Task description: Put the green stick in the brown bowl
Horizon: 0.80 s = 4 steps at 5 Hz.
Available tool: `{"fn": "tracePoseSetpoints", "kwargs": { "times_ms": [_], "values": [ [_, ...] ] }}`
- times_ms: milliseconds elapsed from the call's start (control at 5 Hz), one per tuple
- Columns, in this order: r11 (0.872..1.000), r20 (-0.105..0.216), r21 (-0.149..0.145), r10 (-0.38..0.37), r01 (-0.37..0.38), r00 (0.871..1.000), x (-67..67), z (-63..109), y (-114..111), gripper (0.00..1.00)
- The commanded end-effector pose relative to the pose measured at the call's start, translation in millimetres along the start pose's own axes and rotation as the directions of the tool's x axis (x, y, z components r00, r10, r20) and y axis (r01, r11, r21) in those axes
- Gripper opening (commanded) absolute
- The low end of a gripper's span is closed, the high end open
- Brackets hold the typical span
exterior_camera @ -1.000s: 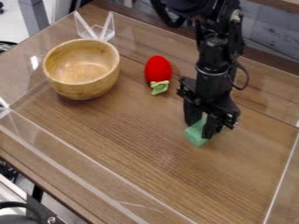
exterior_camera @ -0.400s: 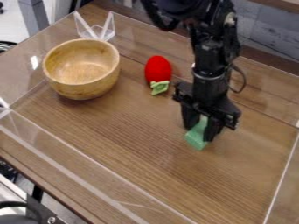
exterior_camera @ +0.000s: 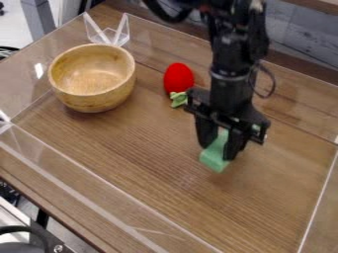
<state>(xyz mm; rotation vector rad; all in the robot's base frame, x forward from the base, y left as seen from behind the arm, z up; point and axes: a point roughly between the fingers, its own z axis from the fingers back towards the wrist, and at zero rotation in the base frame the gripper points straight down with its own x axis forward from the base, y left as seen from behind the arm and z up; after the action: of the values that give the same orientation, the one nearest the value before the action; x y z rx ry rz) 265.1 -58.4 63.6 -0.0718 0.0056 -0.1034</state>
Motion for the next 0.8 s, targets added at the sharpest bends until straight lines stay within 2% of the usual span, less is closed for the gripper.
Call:
{"fn": "tracePoseSetpoints", "kwargs": {
  "times_ms": [0,200,400,600],
  "values": [
    [1.0,0.104,0.0,0.016,-0.016,0.994,14.8,34.1,0.8,0.0],
    [1.0,0.134,0.001,-0.028,0.028,0.991,12.1,61.6,21.5,0.0],
    [0.997,0.136,0.017,-0.079,0.078,0.987,4.1,77.6,60.1,0.0],
    [0.997,0.134,0.034,-0.067,0.063,0.989,-5.0,81.6,100.4,0.0]
  ]
}}
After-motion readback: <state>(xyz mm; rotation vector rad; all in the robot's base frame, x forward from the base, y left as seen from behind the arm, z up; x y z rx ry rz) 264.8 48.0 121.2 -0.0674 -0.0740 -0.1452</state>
